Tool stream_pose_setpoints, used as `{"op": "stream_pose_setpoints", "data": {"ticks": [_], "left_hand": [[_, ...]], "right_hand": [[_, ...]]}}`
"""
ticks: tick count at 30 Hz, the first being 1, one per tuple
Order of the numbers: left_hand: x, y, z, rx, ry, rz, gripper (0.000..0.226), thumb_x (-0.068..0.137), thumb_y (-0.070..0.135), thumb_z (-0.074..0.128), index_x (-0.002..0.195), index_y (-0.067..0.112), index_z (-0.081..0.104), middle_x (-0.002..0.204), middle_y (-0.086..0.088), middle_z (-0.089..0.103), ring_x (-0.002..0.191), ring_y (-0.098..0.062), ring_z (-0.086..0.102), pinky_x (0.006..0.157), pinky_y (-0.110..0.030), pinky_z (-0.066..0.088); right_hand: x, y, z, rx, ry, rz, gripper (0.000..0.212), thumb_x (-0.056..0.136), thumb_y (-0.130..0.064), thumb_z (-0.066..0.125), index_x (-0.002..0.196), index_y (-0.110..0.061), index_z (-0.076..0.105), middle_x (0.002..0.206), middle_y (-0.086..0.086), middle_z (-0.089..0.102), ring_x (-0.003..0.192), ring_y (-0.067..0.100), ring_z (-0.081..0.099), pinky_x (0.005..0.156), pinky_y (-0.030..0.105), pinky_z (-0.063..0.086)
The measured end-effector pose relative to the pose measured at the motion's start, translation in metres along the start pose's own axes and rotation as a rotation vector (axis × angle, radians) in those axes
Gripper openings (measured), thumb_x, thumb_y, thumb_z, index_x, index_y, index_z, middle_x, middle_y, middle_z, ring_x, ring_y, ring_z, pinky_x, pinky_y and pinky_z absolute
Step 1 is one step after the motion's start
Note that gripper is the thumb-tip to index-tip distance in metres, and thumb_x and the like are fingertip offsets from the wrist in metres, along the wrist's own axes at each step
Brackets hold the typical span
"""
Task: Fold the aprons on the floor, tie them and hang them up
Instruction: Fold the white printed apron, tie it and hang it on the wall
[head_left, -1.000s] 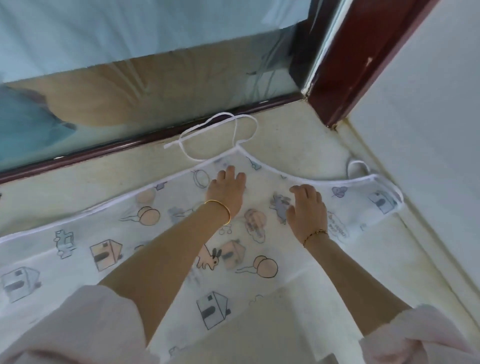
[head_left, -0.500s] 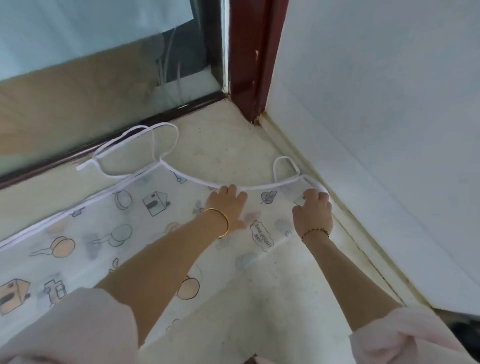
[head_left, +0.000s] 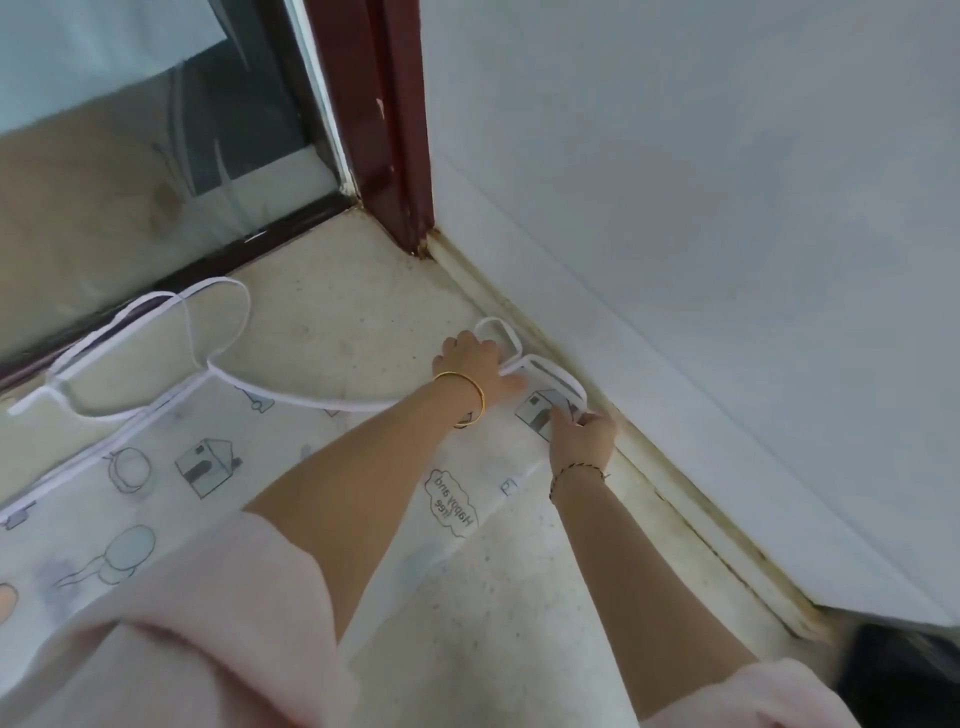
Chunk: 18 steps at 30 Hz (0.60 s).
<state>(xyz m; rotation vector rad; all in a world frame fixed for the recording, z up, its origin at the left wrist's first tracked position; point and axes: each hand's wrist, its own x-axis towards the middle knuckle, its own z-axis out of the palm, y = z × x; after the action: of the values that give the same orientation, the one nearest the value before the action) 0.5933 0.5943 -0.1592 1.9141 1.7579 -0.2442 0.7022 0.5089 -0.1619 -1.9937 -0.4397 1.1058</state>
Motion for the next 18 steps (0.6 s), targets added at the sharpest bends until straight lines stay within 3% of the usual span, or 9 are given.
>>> {"op": "stream_pose_setpoints", "data": {"ticks": [2,3,5,6,8,11,14,18], "left_hand": [[0.007,0.010,-0.009,-0.040,-0.071,-0.023,0.060,0.082,0.067,0.047,0.111,0.015,0.057,0.120,-0.012,0.043,0.114,-0.031,0.040,0.095,-0.038,0.039],[0.008,0.013,-0.014,-0.076,-0.090,-0.008,0.056,0.079,0.068,0.049,0.096,0.016,0.060,0.107,-0.010,0.048,0.106,-0.028,0.045,0.087,-0.033,0.040],[0.006,0.017,-0.025,-0.293,-0.099,0.048,0.051,0.075,0.061,0.062,0.061,0.017,0.040,0.070,-0.002,0.040,0.071,-0.020,0.045,0.060,-0.025,0.031],[0.003,0.017,-0.030,-0.436,-0.110,0.066,0.054,0.077,0.050,0.068,0.058,0.017,0.029,0.062,0.000,0.030,0.059,-0.017,0.036,0.053,-0.024,0.023],[0.002,0.016,-0.037,-0.613,-0.108,0.084,0.051,0.080,0.025,0.072,0.060,0.017,0.026,0.061,0.002,0.025,0.054,-0.014,0.028,0.051,-0.024,0.019],[0.001,0.017,-0.046,-0.733,-0.072,0.051,0.023,0.077,0.009,0.070,0.068,0.014,0.049,0.069,0.002,0.045,0.065,-0.013,0.044,0.056,-0.022,0.034],[-0.002,0.020,-0.051,-0.851,0.003,0.061,0.028,0.081,0.008,0.063,0.059,0.014,0.047,0.060,0.001,0.043,0.055,-0.011,0.041,0.052,-0.020,0.032],[-0.001,0.021,-0.069,-1.121,0.172,0.007,0.021,0.088,0.009,0.056,0.068,0.009,0.050,0.061,-0.003,0.053,0.049,-0.009,0.051,0.054,-0.020,0.044]], "right_hand": [[0.000,-0.001,-0.001,-0.046,-0.052,-0.078,0.029,0.085,-0.007,0.053,0.066,-0.014,0.032,0.062,-0.001,0.032,0.052,0.013,0.026,0.047,0.021,0.025],[-0.003,-0.004,-0.001,-0.056,-0.079,-0.121,0.023,0.085,-0.006,0.051,0.069,-0.011,0.036,0.064,0.000,0.033,0.055,0.013,0.027,0.049,0.022,0.026],[-0.007,-0.009,-0.001,-0.046,-0.128,-0.189,0.007,0.086,-0.004,0.049,0.080,-0.002,0.045,0.068,0.001,0.037,0.059,0.013,0.031,0.054,0.023,0.029],[-0.007,-0.009,-0.001,-0.044,-0.150,-0.212,0.009,0.087,-0.005,0.049,0.087,0.004,0.048,0.071,0.004,0.040,0.062,0.014,0.034,0.056,0.024,0.031],[-0.008,-0.011,-0.001,-0.056,-0.178,-0.250,0.018,0.086,-0.007,0.049,0.096,0.008,0.050,0.075,0.007,0.043,0.067,0.017,0.037,0.059,0.029,0.033],[-0.008,-0.013,-0.001,-0.105,-0.192,-0.287,0.017,0.082,-0.008,0.049,0.094,0.003,0.054,0.076,0.014,0.052,0.067,0.019,0.043,0.061,0.031,0.037],[-0.010,-0.013,-0.001,-0.181,-0.236,-0.315,0.009,0.085,-0.007,0.052,0.090,-0.011,0.059,0.079,0.001,0.061,0.069,0.015,0.053,0.061,0.026,0.044],[-0.011,-0.007,-0.003,-0.275,-0.176,-0.306,0.015,0.088,-0.005,0.051,0.089,-0.020,0.055,0.083,-0.007,0.057,0.066,0.008,0.049,0.051,0.016,0.036]]}}
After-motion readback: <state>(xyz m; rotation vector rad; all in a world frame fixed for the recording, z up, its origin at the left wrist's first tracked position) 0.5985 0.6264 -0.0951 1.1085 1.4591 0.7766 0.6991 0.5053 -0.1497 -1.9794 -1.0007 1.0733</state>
